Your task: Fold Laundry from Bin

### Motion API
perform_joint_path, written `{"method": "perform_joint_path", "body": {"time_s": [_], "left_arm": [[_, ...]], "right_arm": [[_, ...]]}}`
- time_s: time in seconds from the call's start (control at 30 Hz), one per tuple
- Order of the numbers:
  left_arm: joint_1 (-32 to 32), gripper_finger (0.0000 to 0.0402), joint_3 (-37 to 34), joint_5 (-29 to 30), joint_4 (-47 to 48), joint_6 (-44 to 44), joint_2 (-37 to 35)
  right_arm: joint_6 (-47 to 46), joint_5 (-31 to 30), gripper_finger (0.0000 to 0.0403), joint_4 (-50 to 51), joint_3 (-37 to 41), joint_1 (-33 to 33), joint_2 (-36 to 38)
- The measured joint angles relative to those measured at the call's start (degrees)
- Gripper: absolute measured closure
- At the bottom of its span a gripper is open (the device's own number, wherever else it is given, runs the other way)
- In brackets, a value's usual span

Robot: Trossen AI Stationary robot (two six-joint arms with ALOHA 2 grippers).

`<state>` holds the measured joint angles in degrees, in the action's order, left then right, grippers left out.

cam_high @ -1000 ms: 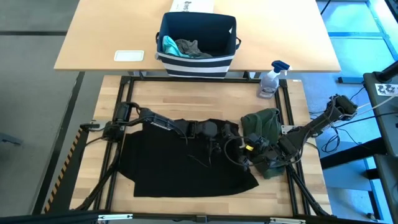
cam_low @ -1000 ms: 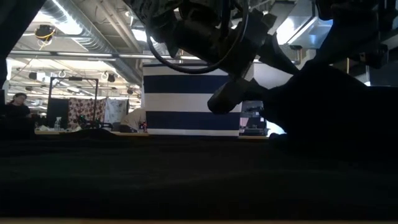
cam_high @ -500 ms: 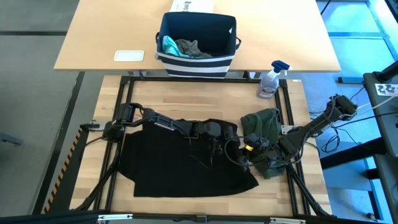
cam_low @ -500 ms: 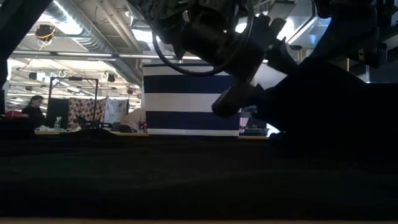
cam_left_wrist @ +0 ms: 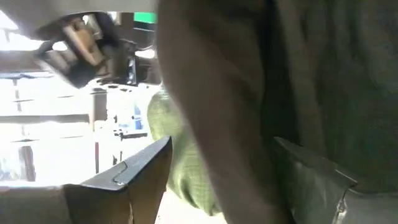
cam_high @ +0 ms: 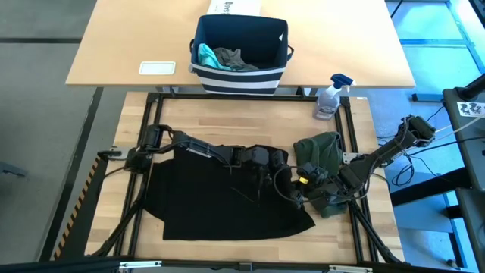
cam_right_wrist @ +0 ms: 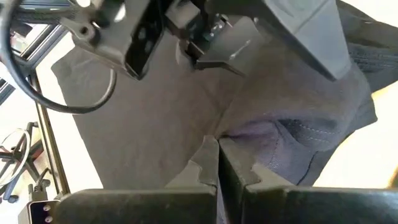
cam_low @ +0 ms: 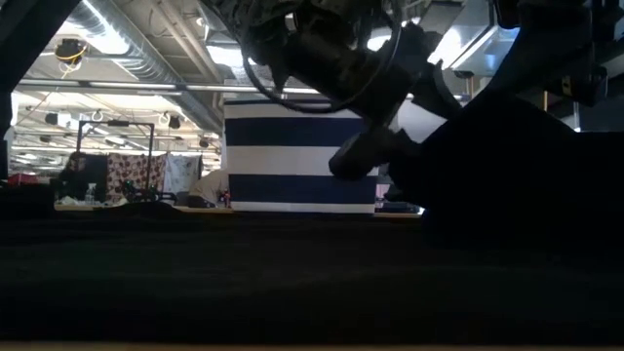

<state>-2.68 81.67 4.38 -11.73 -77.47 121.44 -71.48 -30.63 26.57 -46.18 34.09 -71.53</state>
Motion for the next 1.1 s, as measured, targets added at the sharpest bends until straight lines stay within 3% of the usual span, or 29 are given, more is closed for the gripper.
{"method": "perform_joint_path", "body": {"time_s": [0.3,0.43,0.77,1.1], "left_arm": [[-1.46,0.0131,-0.02,-0.80,9.58,2.48,-0.33],[-0.97,0.0131,-0.02,1.03,7.20,3.79,-0.19],[-0.91,0.0131,-0.04,-0.87,5.76,3.83,1.99],[-0.87,0.0131,-0.07,4.12,0.70,3.45,4.29]], "right_arm": [[0.00,0.23,0.0403,0.04,0.01,0.00,0.00],[0.02,0.22,0.0403,0.04,0.00,0.00,0.00],[0.02,0.22,0.0403,-0.15,0.01,0.00,0.00],[0.02,0.24,0.0403,-0.43,0.01,0.00,0.00]]}}
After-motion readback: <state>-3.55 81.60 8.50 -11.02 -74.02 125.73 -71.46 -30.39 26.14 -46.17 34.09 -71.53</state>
